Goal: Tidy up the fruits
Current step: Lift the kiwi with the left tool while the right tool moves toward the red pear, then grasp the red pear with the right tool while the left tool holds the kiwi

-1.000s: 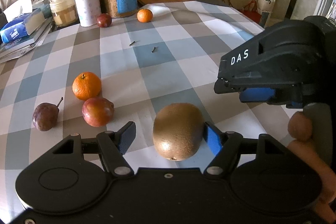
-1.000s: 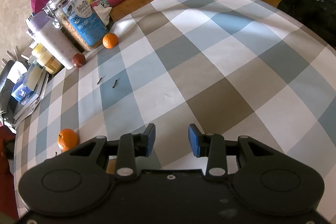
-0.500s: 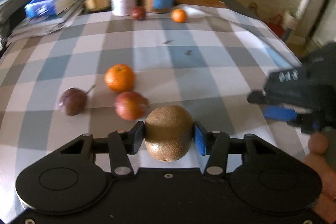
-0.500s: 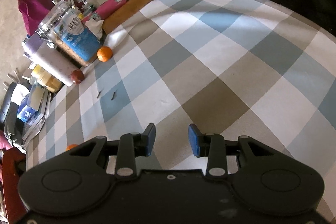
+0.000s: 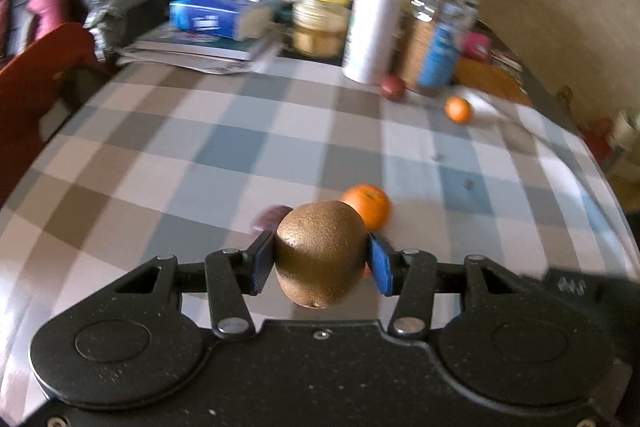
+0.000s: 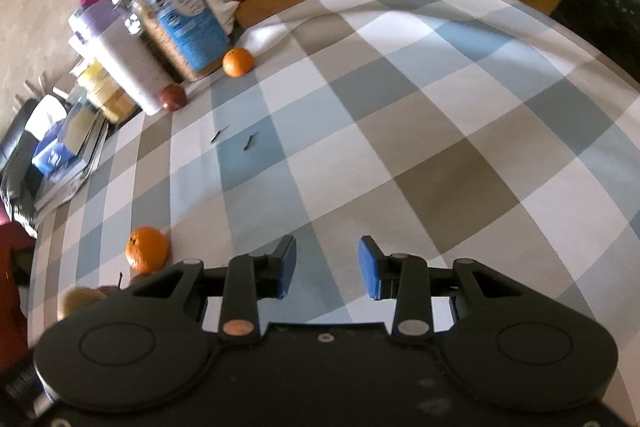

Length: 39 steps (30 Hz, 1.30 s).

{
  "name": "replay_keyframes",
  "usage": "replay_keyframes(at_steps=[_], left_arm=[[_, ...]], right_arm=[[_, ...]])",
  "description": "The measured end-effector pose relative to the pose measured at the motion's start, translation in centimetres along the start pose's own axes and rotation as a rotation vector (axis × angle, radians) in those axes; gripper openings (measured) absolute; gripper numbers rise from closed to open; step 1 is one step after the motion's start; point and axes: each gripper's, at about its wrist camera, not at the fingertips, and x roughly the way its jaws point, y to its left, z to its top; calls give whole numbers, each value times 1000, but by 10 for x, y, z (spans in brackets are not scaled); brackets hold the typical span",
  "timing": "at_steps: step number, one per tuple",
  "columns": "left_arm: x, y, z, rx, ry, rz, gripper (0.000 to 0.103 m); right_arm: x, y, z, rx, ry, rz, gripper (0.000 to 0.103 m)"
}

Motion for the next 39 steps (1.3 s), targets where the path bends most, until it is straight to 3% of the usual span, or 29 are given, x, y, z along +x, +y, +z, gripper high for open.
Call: replay_keyframes(at_steps=[5,11,17,21,32,39], left_arm=[[11,17,4,-75,18,116,56],[20,26,3,-98,31,228,56],[29,36,1,-127,80,274,56],[37,44,1,-149,119,266,56],[37,60,5,-216,134,199,56],[37,66,7,-244,142,173,56]], right_arm=[[1,9,-4,-45,1,2,38],[1,20,-10,-80,10,18,38],[-2,34,-18,-128,5,34,38],[-4,46,-24,-155,15,69,38],[-11,95,-30,-273,-18,130,38],[2,119,-32,-314,-32,117,38]])
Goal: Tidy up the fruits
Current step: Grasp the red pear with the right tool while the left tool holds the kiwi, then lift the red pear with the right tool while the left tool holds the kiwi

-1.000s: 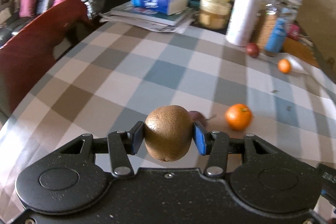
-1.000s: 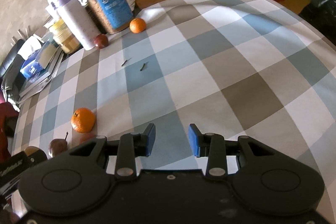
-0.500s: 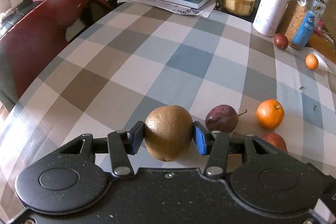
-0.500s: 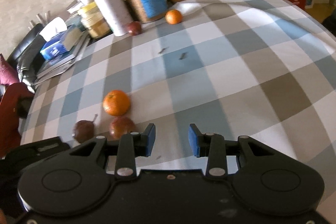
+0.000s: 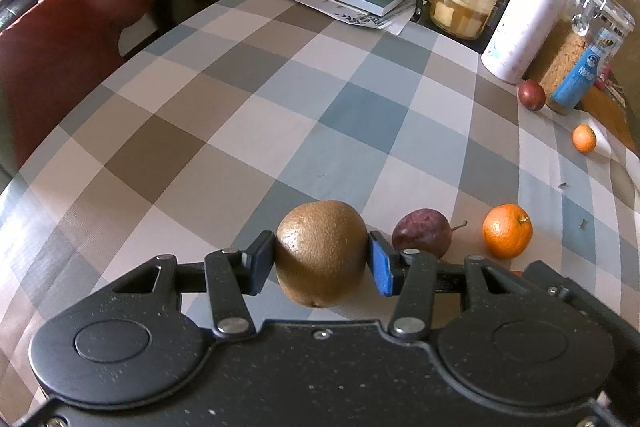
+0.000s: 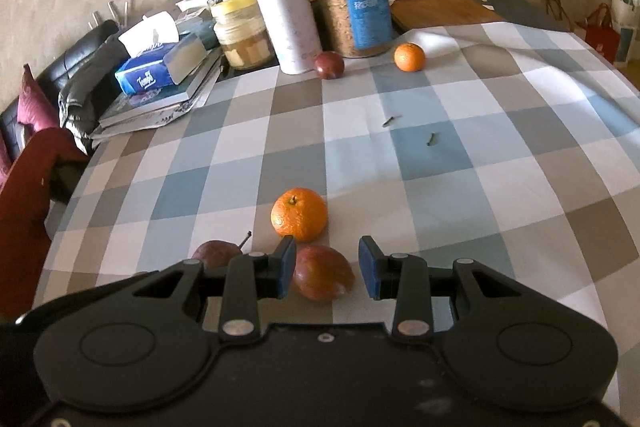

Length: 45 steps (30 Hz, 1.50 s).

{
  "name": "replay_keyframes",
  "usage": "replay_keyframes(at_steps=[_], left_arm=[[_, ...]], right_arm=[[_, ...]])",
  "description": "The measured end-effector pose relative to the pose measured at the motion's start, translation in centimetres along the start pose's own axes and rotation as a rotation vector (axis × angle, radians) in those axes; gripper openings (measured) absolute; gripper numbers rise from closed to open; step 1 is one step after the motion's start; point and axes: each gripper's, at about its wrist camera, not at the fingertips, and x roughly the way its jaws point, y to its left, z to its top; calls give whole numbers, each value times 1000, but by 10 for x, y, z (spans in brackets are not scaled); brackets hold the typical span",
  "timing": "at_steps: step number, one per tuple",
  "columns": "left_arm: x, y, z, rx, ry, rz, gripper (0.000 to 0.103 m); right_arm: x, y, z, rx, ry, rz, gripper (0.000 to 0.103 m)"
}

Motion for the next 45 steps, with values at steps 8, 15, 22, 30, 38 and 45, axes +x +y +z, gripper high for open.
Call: replay_keyframes(at_steps=[8,15,22,30,38,45], left_arm=[[3,8,4,-27,28,-41,56],[4,7,3,-23,32,-42,56],[5,7,3,-21,36,-47,57],[5,3,3,4,24,-35,57],[6,1,3,25,11,-34,57],[8,-1,3,42,7,-35,57]], right_arm=[[18,4,-4,-10,22,-9,38],[28,7,-6,-7,40,11,38],[32,7,-7,-12,55,13,39],[31,2,-5,18,98,17,39],[27,-10,-3,56,128,-10,39],[26,-18,-2,96,140,-21,38]])
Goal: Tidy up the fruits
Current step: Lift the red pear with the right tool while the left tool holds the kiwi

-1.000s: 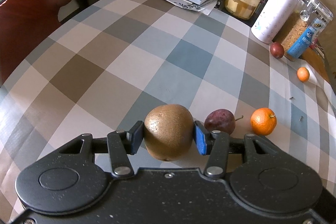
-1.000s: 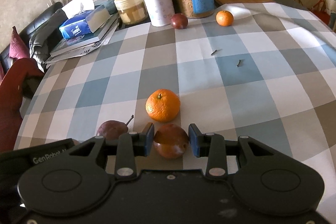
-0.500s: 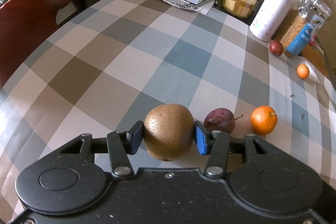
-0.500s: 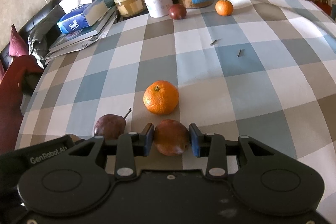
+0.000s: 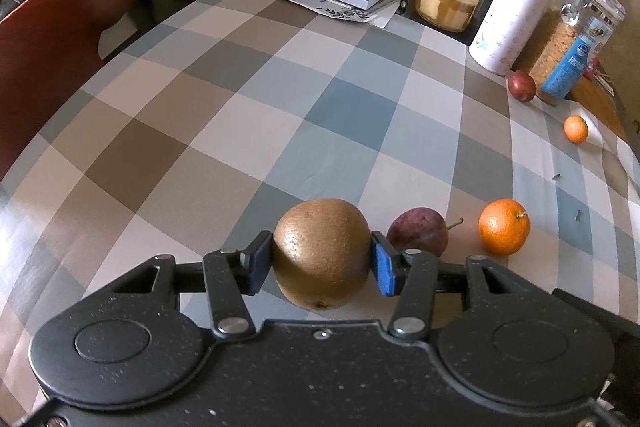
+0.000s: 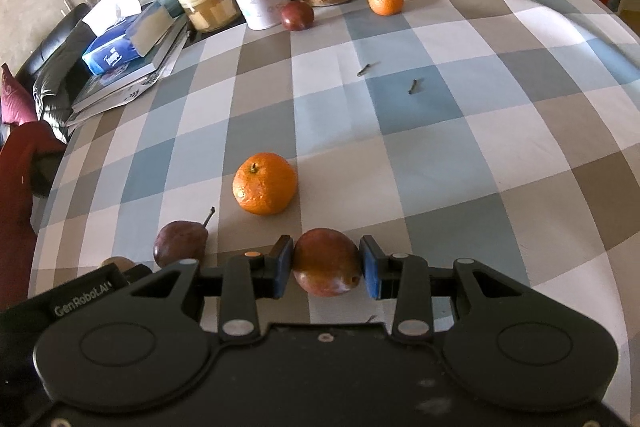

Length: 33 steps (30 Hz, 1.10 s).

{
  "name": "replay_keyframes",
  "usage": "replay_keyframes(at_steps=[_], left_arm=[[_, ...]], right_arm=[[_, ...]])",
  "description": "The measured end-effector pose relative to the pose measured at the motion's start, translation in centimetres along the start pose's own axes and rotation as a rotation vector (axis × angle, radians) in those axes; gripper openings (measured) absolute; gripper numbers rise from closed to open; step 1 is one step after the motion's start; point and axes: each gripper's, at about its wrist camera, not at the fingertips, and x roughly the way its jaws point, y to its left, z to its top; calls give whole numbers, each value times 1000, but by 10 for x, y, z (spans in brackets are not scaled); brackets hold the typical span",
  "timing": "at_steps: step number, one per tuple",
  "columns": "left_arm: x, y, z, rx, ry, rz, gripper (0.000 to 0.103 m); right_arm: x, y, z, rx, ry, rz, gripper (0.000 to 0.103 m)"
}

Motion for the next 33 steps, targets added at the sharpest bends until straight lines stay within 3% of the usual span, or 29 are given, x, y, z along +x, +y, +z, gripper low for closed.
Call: replay_keyframes(at_steps=[9,33], left_arm=[[2,-10,-3,59,-20,40,57],[7,-15,-6,79,-20,69,57]], right_arm=[[1,2,-1,-15,2,-10,38],[0,-16,8,64,7,-58,38]])
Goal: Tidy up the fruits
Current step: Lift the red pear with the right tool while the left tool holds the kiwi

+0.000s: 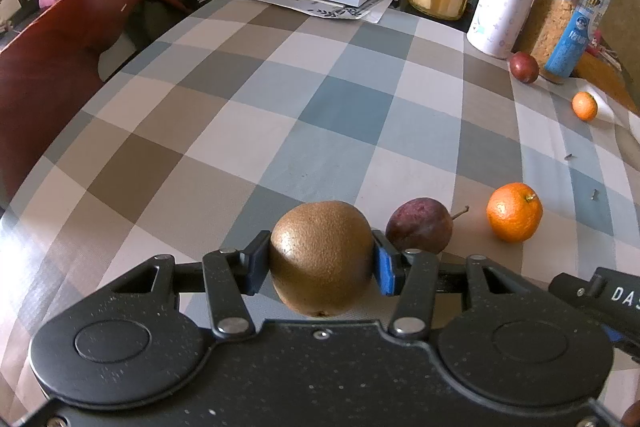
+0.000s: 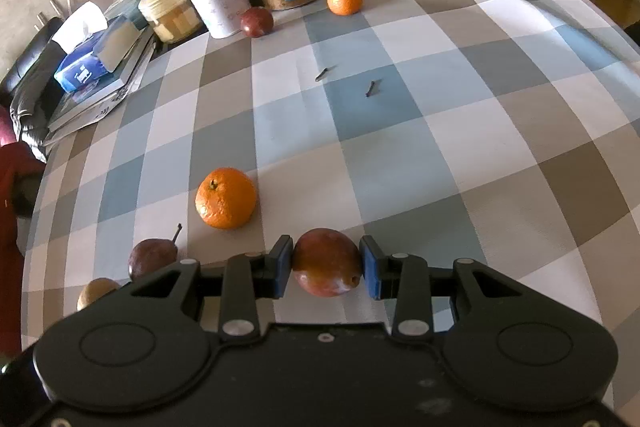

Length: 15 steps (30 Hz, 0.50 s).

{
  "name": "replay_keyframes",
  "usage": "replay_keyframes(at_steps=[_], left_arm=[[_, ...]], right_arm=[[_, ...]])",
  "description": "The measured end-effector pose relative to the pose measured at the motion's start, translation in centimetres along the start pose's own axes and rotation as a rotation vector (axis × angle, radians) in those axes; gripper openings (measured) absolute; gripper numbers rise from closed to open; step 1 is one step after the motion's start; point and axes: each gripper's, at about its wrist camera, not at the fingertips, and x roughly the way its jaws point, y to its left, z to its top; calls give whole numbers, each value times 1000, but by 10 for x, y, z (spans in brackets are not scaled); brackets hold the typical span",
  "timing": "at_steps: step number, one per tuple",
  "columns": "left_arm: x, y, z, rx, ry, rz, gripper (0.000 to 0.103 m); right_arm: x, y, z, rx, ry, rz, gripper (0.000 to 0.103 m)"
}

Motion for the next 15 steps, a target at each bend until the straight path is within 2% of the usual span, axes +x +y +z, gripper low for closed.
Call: replay_keyframes(at_steps=[15], left_arm=[[2,-5,-4,18,-15,32,57]], right_arm=[[0,-2,-1,1,-29,-39,38]])
